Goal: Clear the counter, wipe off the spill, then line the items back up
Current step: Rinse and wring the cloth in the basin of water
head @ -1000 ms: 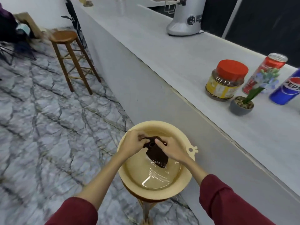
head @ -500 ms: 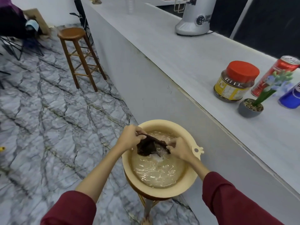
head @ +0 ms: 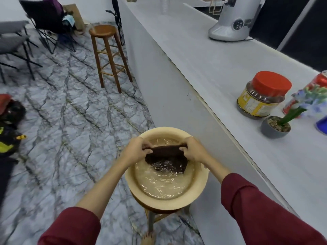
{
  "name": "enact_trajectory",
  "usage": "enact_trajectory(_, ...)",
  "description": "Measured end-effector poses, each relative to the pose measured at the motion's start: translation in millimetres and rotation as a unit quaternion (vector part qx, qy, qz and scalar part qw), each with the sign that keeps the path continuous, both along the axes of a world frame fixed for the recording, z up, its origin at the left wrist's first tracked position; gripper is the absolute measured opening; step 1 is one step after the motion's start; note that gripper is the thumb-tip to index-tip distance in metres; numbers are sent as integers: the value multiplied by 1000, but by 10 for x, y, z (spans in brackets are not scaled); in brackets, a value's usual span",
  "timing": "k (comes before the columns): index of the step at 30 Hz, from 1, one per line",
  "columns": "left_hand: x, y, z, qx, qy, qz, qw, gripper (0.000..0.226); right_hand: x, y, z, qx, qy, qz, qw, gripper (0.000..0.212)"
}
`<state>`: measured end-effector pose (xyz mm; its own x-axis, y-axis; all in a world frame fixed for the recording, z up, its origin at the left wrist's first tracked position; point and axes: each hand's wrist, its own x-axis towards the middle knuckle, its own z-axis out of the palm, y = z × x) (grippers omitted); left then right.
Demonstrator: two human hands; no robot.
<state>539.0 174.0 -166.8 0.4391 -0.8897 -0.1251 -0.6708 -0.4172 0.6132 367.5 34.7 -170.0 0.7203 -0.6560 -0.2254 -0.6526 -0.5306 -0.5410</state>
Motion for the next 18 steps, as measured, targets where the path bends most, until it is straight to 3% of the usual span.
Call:
enact_trajectory(3, -74, 15, -243, 62, -12, -2, 998, 11, 27, 63, -204, -21, 59, 43, 997, 17)
enact_trajectory(7, -125, 21, -444, 147, -65, -33, 987, 26, 86, 196, -338, -78, 133, 116, 981, 12)
enact_trajectory(15, 32, -21, -333, 49, 6, 40, 998, 11, 114, -36, -162, 58, 34, 66, 996, 16)
enact_trajectory(18, 73, -39, -317, 63, 2, 2, 998, 15, 122, -111, -134, 67, 30, 76, 994, 24)
